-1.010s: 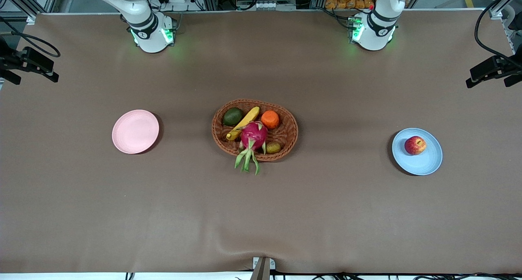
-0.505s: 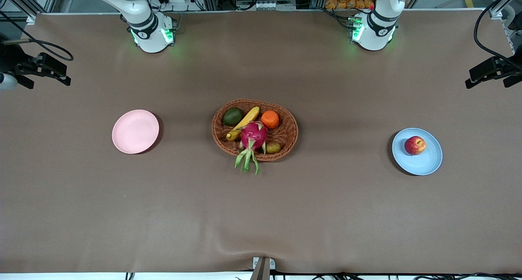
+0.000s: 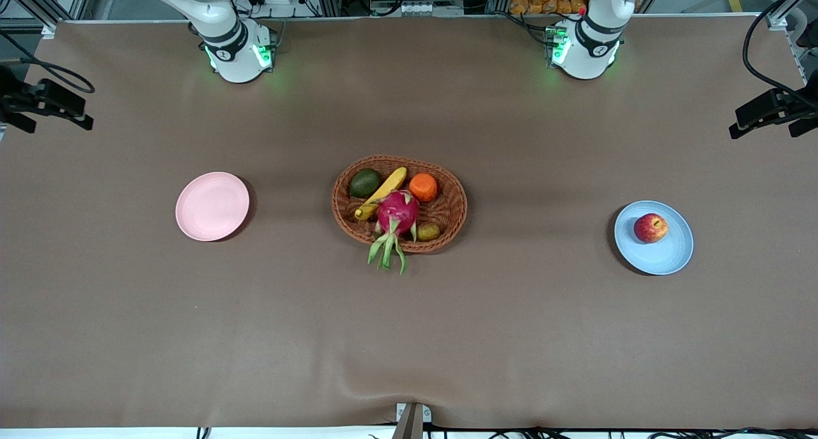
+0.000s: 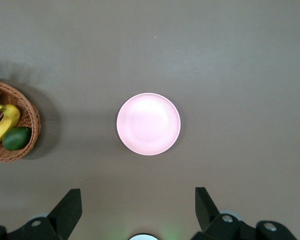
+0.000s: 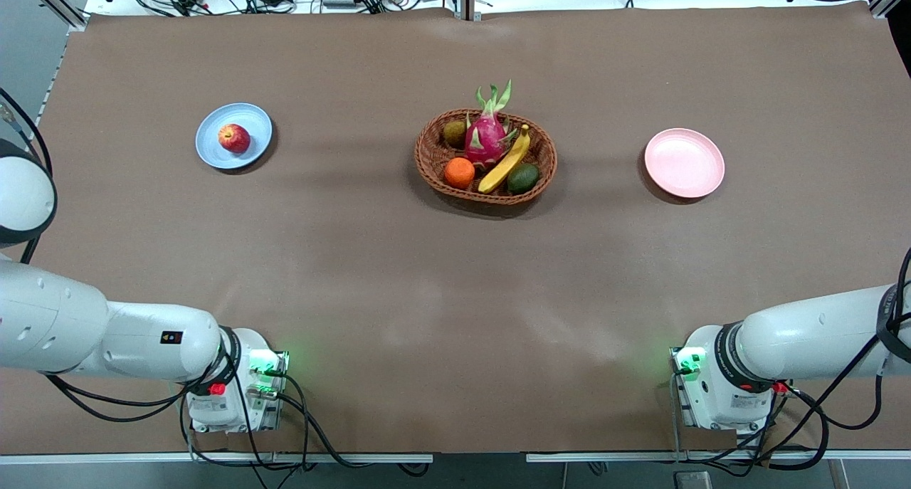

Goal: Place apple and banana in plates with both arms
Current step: 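Move the right gripper from rest over the fruit basket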

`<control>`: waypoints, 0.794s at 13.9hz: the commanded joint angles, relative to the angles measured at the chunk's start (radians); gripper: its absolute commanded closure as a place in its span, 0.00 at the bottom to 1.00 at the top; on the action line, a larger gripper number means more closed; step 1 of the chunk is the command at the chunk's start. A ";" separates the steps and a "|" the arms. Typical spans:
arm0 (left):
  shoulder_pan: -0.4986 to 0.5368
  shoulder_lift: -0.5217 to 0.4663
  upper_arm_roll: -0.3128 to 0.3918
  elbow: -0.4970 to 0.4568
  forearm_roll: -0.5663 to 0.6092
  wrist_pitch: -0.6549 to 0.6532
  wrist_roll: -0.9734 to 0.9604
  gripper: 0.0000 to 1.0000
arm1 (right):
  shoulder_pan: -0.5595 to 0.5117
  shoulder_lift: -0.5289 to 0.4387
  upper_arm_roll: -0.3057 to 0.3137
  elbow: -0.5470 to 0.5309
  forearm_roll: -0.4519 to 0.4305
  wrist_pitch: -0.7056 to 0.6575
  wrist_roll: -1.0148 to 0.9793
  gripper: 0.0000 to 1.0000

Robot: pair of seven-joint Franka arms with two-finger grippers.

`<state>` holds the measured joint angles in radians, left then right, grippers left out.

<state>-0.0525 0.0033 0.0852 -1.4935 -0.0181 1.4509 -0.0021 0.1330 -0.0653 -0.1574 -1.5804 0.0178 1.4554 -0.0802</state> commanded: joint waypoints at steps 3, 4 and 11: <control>-0.003 0.003 0.001 0.007 0.017 -0.004 0.016 0.00 | 0.222 0.105 0.004 0.008 0.007 0.055 0.200 0.00; -0.004 0.003 0.001 0.007 0.017 -0.004 0.014 0.00 | 0.278 0.145 0.002 0.010 0.007 0.088 0.291 0.00; -0.003 0.003 0.001 0.007 0.017 -0.004 0.013 0.00 | 0.484 0.445 0.004 0.011 0.118 0.368 0.792 0.09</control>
<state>-0.0526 0.0047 0.0852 -1.4950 -0.0181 1.4509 -0.0021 0.6090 0.3156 -0.1382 -1.5963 0.0724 1.7885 0.6430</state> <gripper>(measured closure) 0.000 0.018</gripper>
